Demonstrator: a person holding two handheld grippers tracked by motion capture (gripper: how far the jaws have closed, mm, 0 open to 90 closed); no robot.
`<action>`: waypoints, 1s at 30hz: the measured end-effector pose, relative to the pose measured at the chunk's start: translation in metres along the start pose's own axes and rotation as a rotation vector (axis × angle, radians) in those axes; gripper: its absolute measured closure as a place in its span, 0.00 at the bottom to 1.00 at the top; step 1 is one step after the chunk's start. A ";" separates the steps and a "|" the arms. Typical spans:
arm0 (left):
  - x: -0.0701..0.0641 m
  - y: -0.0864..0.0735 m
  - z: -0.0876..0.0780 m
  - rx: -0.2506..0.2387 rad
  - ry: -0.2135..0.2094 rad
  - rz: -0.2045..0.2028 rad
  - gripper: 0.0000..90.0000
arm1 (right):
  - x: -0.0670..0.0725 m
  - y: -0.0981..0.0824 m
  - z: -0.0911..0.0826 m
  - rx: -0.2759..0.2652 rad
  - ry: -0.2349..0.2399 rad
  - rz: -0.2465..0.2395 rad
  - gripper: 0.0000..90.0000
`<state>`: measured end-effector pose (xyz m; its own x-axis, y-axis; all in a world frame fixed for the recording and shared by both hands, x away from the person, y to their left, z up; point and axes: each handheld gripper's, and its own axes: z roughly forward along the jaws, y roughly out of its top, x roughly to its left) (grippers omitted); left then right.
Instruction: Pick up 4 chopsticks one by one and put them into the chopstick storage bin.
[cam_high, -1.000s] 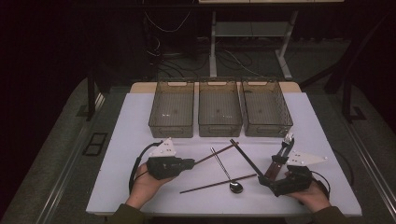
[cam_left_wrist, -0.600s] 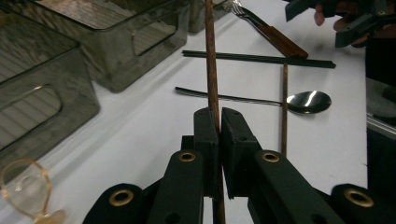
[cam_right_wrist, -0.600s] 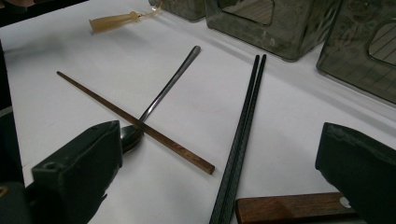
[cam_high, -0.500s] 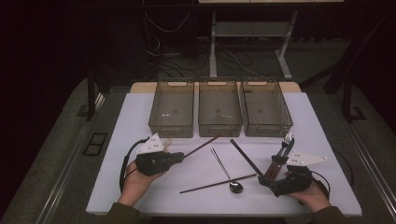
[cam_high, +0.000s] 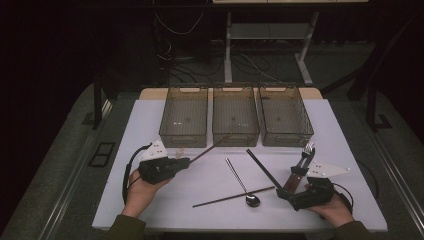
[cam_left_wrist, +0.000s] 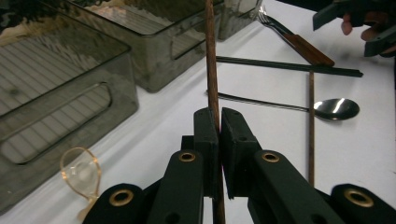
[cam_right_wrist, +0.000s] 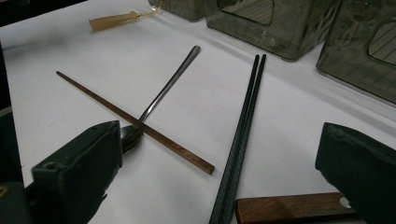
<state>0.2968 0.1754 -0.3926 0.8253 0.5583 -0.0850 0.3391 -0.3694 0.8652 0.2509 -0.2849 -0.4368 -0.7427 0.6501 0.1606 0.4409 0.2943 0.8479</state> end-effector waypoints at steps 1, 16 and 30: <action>0.002 0.000 -0.001 0.000 0.006 -0.001 0.94 | 0.000 0.000 0.000 -0.002 0.000 -0.001 0.01; 0.026 0.004 0.001 -0.015 0.071 -0.032 0.94 | 0.000 0.000 0.000 0.002 -0.002 -0.003 0.01; 0.047 0.014 0.002 -0.034 0.111 -0.067 0.94 | -0.001 0.000 0.000 -0.005 -0.002 0.001 0.01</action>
<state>0.3407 0.1949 -0.3857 0.7453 0.6606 -0.0897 0.3747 -0.3038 0.8760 0.2514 -0.2858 -0.4367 -0.7414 0.6515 0.1608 0.4395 0.2903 0.8500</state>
